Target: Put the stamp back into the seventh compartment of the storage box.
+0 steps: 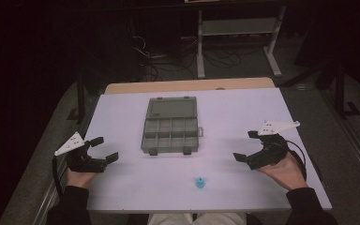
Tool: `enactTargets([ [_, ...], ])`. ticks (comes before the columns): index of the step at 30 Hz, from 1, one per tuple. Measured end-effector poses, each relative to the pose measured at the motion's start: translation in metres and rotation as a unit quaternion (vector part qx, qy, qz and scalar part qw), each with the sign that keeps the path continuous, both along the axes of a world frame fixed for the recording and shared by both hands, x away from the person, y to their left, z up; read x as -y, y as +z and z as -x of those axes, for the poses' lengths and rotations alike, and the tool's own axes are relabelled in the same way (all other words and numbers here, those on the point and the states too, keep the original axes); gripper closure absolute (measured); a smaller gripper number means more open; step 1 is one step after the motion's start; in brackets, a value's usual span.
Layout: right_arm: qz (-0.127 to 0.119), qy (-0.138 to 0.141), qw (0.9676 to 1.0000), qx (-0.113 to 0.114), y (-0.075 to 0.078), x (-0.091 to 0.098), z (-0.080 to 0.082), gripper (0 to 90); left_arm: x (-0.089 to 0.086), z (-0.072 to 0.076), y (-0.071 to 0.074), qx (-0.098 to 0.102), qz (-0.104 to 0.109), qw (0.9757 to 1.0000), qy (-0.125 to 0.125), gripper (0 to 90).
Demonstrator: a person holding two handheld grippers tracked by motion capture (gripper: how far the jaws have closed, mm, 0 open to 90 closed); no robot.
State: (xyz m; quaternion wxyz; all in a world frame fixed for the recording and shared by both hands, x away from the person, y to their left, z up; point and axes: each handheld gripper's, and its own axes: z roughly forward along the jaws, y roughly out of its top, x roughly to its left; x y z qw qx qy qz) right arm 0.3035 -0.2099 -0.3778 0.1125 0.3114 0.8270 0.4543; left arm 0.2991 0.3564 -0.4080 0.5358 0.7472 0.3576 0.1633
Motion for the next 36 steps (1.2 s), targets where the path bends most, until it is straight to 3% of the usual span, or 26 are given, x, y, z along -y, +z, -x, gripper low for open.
enactTargets([
  [36, 0.048, 0.057, 0.9969, -0.026, -0.013, -0.035, -0.006, 0.0, 0.001, -0.001, -0.002, -0.002, -0.006, 1.0000, -0.005, 0.0],
])
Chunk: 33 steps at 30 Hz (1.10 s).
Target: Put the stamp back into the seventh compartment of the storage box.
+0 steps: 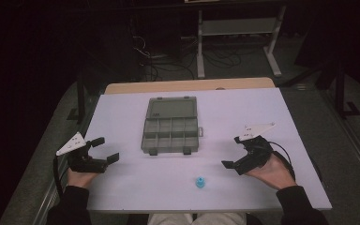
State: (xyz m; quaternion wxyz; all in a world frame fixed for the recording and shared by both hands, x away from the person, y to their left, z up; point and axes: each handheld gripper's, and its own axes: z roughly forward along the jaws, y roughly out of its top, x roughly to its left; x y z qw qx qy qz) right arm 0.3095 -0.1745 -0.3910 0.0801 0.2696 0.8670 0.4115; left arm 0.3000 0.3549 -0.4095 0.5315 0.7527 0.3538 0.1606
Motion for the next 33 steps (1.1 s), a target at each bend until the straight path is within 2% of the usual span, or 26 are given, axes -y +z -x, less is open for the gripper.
enactTargets([
  [13, 0.012, 0.027, 0.9995, -0.012, -0.007, -0.017, 0.000, 0.0, 0.001, 0.000, 0.000, -0.001, -0.002, 1.0000, -0.001, 0.0],
  [33, 0.042, 0.065, 0.9967, -0.023, -0.015, -0.035, 0.004, 0.0, 0.001, -0.001, -0.001, -0.002, -0.003, 1.0000, -0.001, 0.0],
])
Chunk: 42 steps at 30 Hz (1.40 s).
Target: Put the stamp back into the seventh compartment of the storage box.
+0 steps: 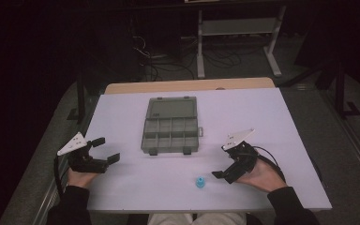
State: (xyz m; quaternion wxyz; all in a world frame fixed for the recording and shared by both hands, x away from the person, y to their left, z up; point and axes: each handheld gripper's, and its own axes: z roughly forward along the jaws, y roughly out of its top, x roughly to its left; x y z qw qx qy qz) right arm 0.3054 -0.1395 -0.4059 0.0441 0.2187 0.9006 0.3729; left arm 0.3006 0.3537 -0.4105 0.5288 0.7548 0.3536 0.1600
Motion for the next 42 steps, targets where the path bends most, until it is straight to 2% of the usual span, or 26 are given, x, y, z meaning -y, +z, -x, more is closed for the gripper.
enactTargets([
  [19, 0.020, 0.037, 0.9991, 0.000, -0.007, -0.019, 0.006, 0.0, 0.000, 0.000, 0.000, 0.000, -0.001, 1.0000, 0.000, 0.0],
  [36, 0.039, 0.075, 0.9964, 0.002, -0.014, -0.043, 0.010, 1.1, 0.000, 0.000, 0.000, 0.000, -0.002, 1.0000, 0.000, 0.0],
  [42, 0.044, 0.090, 0.9949, 0.002, -0.015, -0.051, 0.012, 8.2, 0.000, 0.000, 0.000, 0.000, -0.005, 1.0000, -0.001, 0.0],
])
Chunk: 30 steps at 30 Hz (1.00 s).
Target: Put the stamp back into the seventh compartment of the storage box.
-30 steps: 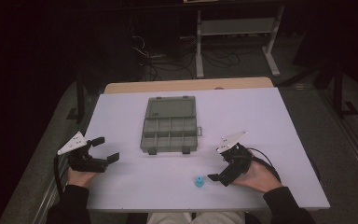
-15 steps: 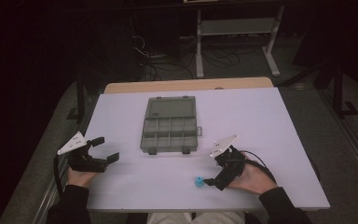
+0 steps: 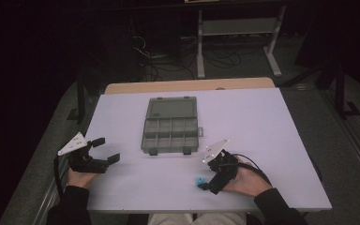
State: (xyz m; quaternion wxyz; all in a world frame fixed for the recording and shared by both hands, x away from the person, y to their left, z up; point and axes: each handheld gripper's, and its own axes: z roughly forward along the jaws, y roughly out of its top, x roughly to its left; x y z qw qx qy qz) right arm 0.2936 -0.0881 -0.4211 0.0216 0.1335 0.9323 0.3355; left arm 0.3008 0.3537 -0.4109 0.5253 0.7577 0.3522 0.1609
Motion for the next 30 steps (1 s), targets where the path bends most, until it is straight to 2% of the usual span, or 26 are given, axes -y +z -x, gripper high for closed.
enactTargets([
  [1, 0.000, 0.005, 1.0000, -0.001, 0.0000, -0.0021, 0.0009, 13.7, 0.0000, 0.0000, 0.0000, 0.000, 0.000, 1.0000, 0.000, 0.0],
  [4, 0.002, 0.009, 0.9999, -0.005, -0.0002, -0.0039, 0.0012, 18.3, -0.0001, 0.0004, 0.0003, 0.000, 0.000, 1.0000, 0.001, 0.0],
  [5, 0.005, 0.017, 0.9998, -0.008, -0.0007, -0.0049, 0.0013, 24.4, -0.0002, 0.0002, 0.0002, 0.000, 0.001, 1.0000, 0.001, 0.0],
  [7, 0.007, 0.018, 0.9998, -0.008, -0.0011, -0.0054, 0.0013, 27.3, -0.0002, 0.0002, 0.0002, 0.000, 0.001, 1.0000, 0.001, 0.0],
  [9, 0.008, 0.026, 0.9996, -0.011, -0.0009, -0.0058, 0.0018, 38.2, -0.0003, 0.0003, 0.0003, 0.000, 0.002, 1.0000, 0.001, 0.0],
  [10, 0.008, 0.026, 0.9996, -0.011, -0.0009, -0.0058, 0.0018, 38.2, -0.0003, 0.0003, 0.0003, 0.000, 0.002, 1.0000, 0.001, 0.0],
  [11, 0.008, 0.030, 0.9994, -0.013, -0.0008, -0.0062, 0.0019, 44.3, -0.0002, 0.0002, 0.0002, 0.000, 0.002, 1.0000, 0.001, 0.0],
  [16, 0.012, 0.036, 0.9992, -0.014, -0.0013, -0.0072, 0.0026, 54.2, -0.0003, 0.0005, 0.0004, 0.000, 0.001, 1.0000, 0.001, 0.0],
  [17, 0.011, 0.040, 0.9990, -0.016, -0.0012, -0.0075, 0.0029, 58.9, -0.0004, 0.0003, 0.0003, 0.000, 0.001, 1.0000, 0.001, 0.0],
  [18, 0.011, 0.040, 0.9990, -0.016, -0.0012, -0.0075, 0.0029, 58.9, -0.0004, 0.0003, 0.0003, 0.000, 0.001, 1.0000, 0.001, 0.0],
  [19, 0.012, 0.042, 0.9989, -0.018, -0.0011, -0.0075, 0.0029, 63.0, -0.0004, 0.0003, 0.0004, 0.000, 0.001, 1.0000, 0.001, 0.0],
  [22, 0.013, 0.044, 0.9987, -0.019, -0.0013, -0.0076, 0.0030, 66.4, -0.0003, 0.0004, 0.0003, 0.000, 0.001, 1.0000, 0.001, 0.0],
  [23, 0.014, 0.047, 0.9986, -0.021, -0.0013, -0.0081, 0.0033, 70.2, -0.0003, 0.0003, 0.0003, 0.000, 0.001, 1.0000, 0.001, 0.0],
  [30, 0.012, 0.048, 0.9985, -0.021, -0.0006, -0.0085, 0.0032, 71.3, -0.0005, 0.0004, 0.0005, 0.000, 0.001, 1.0000, 0.001, 0.0],
])
